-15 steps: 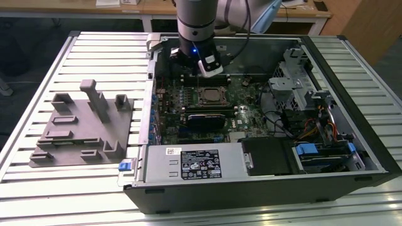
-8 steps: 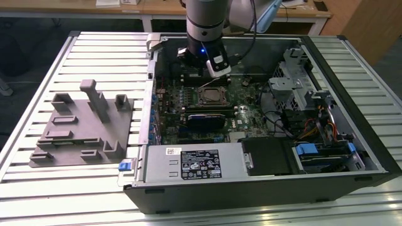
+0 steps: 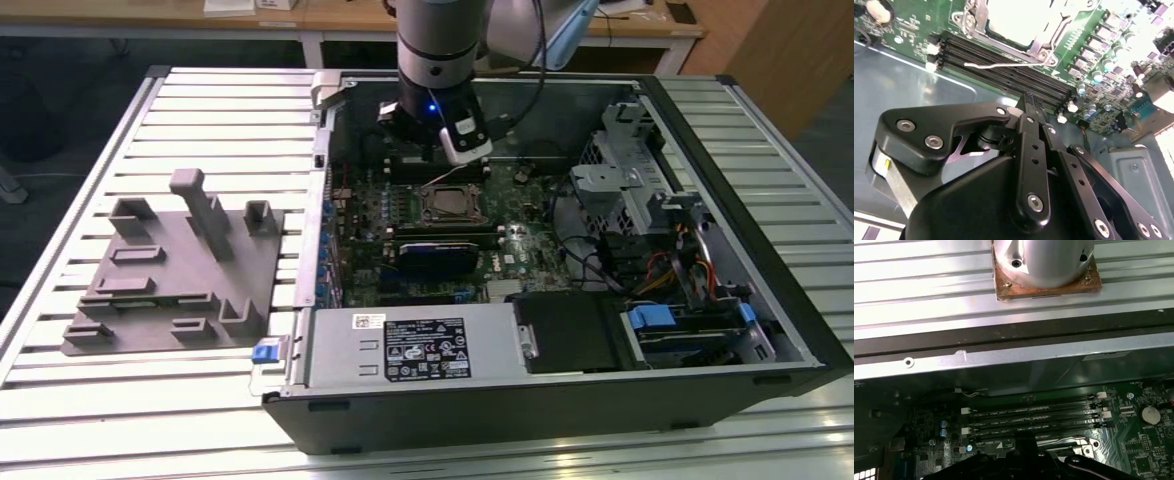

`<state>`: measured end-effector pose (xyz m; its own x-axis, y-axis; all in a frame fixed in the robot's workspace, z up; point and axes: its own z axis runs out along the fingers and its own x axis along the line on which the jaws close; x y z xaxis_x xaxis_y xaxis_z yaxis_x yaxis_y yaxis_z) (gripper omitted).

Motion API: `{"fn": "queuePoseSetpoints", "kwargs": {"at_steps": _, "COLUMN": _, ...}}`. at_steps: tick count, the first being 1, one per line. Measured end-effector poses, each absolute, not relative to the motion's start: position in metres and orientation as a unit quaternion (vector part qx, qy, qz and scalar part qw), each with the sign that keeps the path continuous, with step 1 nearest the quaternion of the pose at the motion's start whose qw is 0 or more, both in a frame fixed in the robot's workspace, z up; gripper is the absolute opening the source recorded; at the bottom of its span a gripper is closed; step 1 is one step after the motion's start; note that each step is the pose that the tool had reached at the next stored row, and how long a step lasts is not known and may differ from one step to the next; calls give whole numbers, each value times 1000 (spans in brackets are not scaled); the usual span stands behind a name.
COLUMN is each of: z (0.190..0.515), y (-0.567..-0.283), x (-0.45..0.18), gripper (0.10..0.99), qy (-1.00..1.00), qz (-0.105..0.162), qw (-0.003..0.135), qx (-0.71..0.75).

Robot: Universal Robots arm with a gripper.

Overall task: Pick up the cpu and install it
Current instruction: 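Install the first cpu locking lever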

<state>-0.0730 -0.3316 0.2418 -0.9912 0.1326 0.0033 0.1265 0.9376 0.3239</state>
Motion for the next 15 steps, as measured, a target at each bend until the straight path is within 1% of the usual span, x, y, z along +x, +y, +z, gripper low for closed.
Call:
{"fn": "queuePoseSetpoints", "kwargs": {"at_steps": 3, "z": 241, "y": -332, "x": -73, "gripper": 106, "qy": 984, "qz": 162, "qw": 21, "qx": 71}}
{"fn": "queuePoseSetpoints", "kwargs": {"at_steps": 6, "z": 239, "y": -332, "x": -73, "gripper": 106, "qy": 983, "qz": 162, "qw": 28, "qx": 78}}
{"fn": "queuePoseSetpoints", "kwargs": {"at_steps": 10, "z": 234, "y": -332, "x": -73, "gripper": 106, "qy": 982, "qz": 162, "qw": 32, "qx": 91}}
{"fn": "queuePoseSetpoints", "kwargs": {"at_steps": 15, "z": 229, "y": -332, "x": -69, "gripper": 106, "qy": 981, "qz": 162, "qw": 34, "qx": 99}}
